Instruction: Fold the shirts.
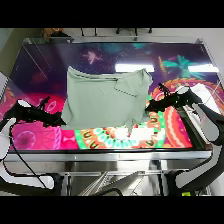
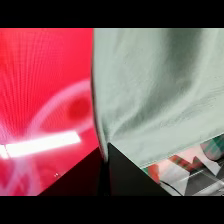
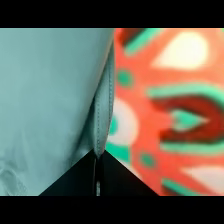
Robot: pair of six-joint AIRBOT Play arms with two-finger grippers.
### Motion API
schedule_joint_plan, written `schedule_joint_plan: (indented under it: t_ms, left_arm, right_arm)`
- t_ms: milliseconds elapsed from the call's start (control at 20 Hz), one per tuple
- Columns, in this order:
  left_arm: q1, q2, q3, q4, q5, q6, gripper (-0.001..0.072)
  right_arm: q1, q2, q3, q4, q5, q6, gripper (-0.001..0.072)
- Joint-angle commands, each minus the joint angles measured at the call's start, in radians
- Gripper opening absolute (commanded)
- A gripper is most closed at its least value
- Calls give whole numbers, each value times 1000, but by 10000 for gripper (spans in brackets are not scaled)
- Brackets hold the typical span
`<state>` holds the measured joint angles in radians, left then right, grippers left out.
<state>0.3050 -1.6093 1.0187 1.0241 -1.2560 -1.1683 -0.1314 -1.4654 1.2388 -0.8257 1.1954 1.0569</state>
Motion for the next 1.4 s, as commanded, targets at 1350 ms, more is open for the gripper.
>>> schedule_joint_plan:
  t_ms: [1350]
  left_arm:
    - [-82, 294, 738, -178, -75, 10, 12]
  right_arm:
    - [-250, 394, 417, 487, -59, -208, 15]
